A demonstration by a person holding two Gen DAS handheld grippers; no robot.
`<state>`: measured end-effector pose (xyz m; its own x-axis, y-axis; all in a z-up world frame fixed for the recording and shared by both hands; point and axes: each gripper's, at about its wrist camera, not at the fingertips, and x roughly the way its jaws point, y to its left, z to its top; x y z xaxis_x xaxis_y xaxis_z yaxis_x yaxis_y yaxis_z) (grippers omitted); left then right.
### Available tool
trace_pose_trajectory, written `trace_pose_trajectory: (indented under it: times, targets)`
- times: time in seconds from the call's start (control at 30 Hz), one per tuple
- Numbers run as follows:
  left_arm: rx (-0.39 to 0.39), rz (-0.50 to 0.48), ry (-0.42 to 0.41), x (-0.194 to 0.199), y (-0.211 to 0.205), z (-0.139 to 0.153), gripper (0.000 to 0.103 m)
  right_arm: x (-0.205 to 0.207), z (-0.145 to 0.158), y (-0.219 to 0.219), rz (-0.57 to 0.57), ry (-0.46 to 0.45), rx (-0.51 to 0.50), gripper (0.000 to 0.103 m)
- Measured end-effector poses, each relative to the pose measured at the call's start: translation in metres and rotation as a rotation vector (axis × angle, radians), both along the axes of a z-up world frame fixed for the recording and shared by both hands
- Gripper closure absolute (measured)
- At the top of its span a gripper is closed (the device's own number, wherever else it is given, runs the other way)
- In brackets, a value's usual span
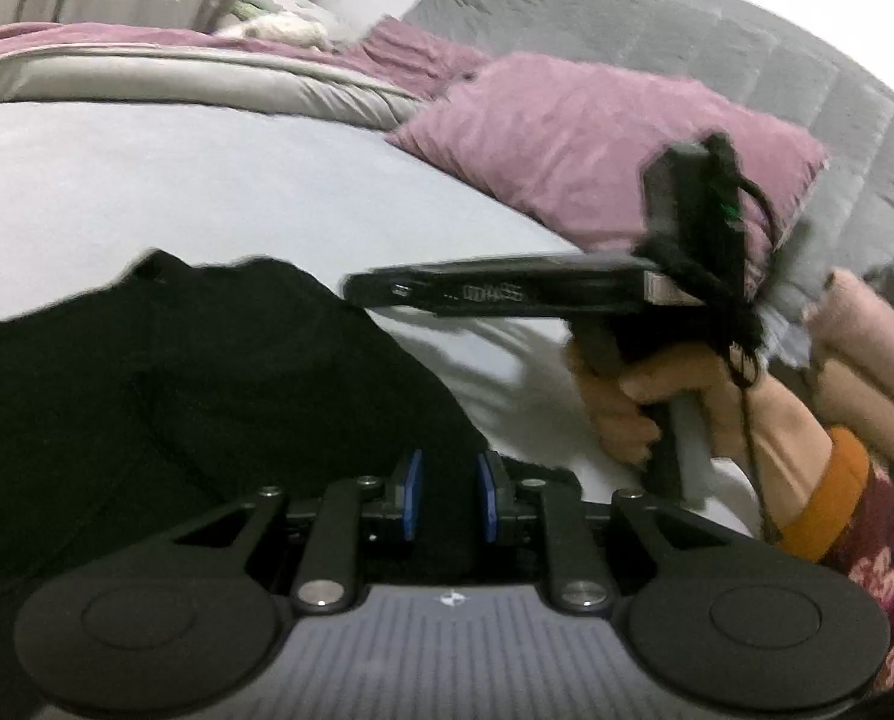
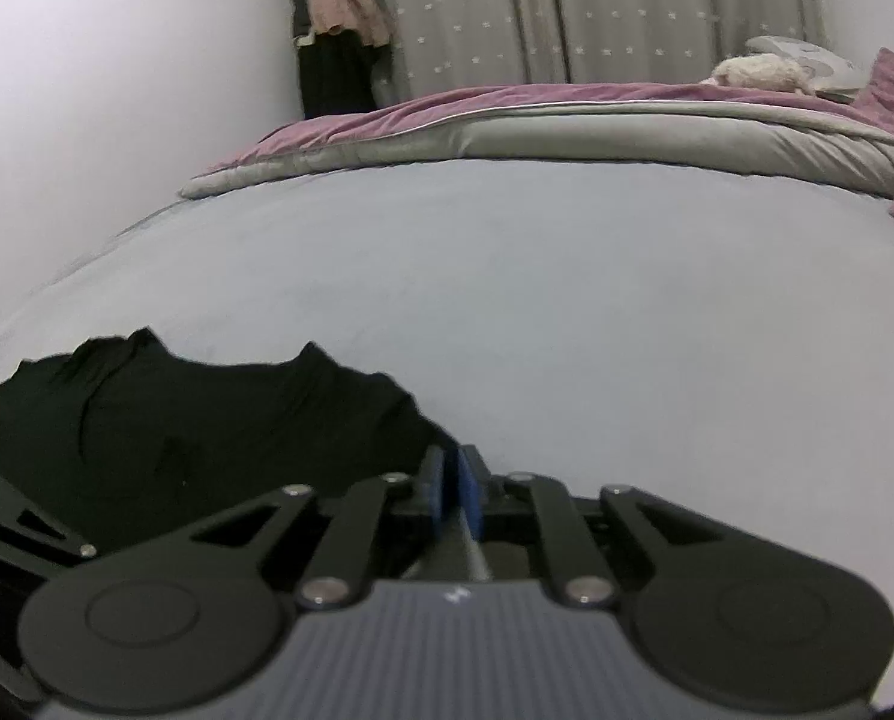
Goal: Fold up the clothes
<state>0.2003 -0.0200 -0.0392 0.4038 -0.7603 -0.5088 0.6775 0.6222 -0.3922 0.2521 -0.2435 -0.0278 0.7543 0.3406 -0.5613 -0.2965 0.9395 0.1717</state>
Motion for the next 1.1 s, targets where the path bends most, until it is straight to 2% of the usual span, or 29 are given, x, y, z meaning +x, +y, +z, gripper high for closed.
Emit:
trace_pose_trajectory:
  times: [0.13,0.23,0.33,0.5,0.67,0.87,1.1]
  targets:
    - [-0.015,0.104,-0.014,0.006,0.011,0.001,0.084,-0.009,0.011,-0.007,-0.004,-0.029,0.045,0.075]
    - [-0.007,0.204,-0.009,0.012,0.014,-0.001,0.078,-0.013,0.020,-0.004,-0.003,-0.041,0.039,0.071]
    - [-0.032,0.285,0.010,0.017,0.022,0.000,0.077,-0.015,0.027,0.003,0.002,-0.038,0.026,0.069]
    - [-0.078,0.392,0.040,0.022,0.039,0.013,0.063,-0.019,0.044,0.016,-0.007,-0.017,0.018,0.066]
    - [-0.024,0.465,0.069,0.022,0.055,0.030,0.061,-0.028,0.068,0.039,0.005,-0.005,0.013,0.060]
    - [0.030,0.571,0.091,0.010,0.105,0.046,0.060,-0.032,0.091,0.077,0.025,-0.012,0.032,0.055]
    - [0.161,0.721,0.079,-0.005,0.157,0.058,0.058,-0.031,0.102,0.124,0.035,0.004,0.077,0.052]
